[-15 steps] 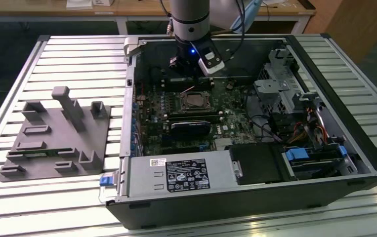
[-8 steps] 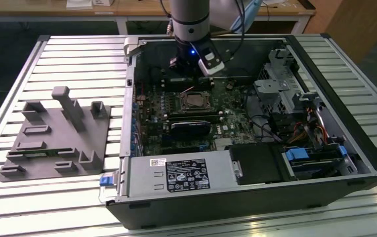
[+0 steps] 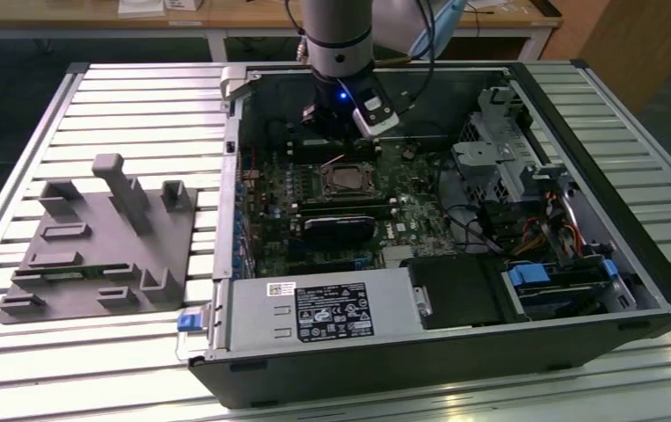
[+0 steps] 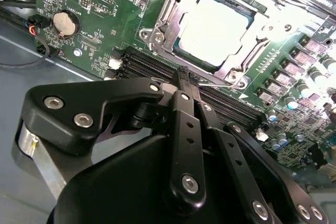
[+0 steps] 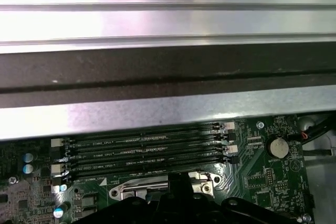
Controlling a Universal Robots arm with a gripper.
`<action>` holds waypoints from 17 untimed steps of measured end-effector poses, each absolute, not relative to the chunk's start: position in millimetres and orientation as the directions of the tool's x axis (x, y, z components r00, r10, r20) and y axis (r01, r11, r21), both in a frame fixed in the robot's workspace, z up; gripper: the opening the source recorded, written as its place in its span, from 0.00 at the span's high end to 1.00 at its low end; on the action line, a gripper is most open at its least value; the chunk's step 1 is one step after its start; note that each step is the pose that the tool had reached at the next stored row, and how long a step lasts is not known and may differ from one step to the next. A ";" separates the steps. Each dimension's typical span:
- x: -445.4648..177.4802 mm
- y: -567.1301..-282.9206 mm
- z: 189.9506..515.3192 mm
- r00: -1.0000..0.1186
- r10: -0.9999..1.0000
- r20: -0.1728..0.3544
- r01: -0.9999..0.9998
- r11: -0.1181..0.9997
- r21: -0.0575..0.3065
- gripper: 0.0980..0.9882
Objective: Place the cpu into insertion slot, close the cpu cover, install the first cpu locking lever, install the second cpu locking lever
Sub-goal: 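Install the first cpu locking lever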
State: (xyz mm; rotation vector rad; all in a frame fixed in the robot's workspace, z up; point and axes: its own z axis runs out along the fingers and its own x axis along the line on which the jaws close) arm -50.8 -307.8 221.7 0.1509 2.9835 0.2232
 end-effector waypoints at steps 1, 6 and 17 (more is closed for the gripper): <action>-50.8 -307.8 221.4 -0.984 0.111 -0.140 0.089 0.984 0.154 0.99; -50.7 -307.7 220.6 -0.981 0.114 -0.155 0.091 0.985 0.148 0.99; -51.8 -307.4 219.8 -0.976 0.115 -0.187 0.087 0.985 0.150 0.99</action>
